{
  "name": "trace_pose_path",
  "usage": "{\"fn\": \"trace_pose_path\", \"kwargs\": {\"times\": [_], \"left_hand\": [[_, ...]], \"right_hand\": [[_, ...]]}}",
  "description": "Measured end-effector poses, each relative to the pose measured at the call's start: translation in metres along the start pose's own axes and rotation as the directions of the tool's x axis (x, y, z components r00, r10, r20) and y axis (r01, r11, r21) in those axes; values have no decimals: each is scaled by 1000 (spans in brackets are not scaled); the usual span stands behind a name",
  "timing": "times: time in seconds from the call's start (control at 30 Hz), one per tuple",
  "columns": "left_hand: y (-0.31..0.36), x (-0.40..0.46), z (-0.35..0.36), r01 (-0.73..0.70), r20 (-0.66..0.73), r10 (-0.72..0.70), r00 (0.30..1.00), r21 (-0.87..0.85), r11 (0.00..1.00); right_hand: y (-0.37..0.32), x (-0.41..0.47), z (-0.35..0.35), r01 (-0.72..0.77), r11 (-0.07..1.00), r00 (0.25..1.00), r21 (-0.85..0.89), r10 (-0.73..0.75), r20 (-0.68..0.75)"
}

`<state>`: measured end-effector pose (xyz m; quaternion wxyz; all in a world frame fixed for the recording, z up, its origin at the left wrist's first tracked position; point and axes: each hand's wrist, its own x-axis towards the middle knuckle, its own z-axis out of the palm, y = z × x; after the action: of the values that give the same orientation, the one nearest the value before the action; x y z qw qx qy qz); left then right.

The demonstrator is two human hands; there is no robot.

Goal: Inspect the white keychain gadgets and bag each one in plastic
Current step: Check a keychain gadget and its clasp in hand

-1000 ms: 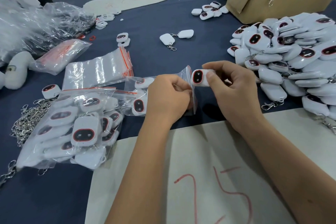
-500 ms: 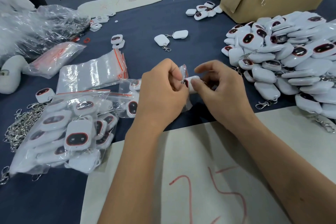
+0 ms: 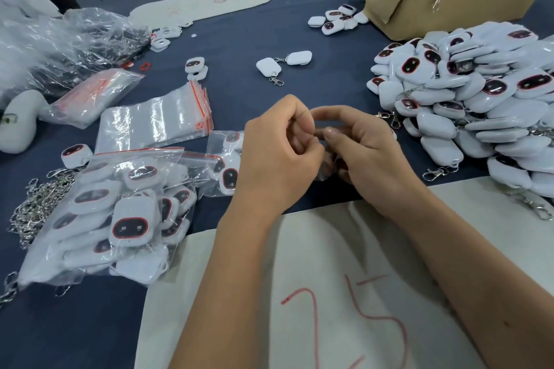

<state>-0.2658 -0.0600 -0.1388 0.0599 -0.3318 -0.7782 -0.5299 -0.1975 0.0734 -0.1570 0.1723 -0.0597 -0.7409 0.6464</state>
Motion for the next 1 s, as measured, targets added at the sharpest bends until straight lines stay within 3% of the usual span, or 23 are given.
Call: {"fn": "trace_pose_path", "kwargs": {"times": [0.1,0.23,0.47,0.57,0.7,0.77,0.87,1.0], "left_hand": [[2,-1,2,-13,-83,12,996,-15,1000],[5,0,1,-39,-185,31,982,-40,998],[12,-1,2,-73,-253,59,966,-45,996],[14,-2,4,-56,-389,31,921,-55,997],[15,-2,4,-31,-534,-30,845,-104,994],[12,-1,6,-18,-474,-41,879,-118,993],[6,-3,12,14,-230,-15,973,-9,1000],[-2,-8,23,-44,14,42,999,201,979]], "right_hand": [[-6,-1,-1,-12,1000,993,-28,15,119],[-8,-1,-1,-29,984,989,-174,53,137],[-4,-2,3,-26,995,996,-93,18,-84],[-5,-4,1,41,999,983,-1,-41,-181],[-5,-6,6,149,984,961,-93,-167,-219],[-1,-5,5,116,940,918,-321,-225,-327],[1,-4,0,-63,742,853,-668,-308,-422],[3,-4,0,-184,588,914,-788,-191,-357]]}}
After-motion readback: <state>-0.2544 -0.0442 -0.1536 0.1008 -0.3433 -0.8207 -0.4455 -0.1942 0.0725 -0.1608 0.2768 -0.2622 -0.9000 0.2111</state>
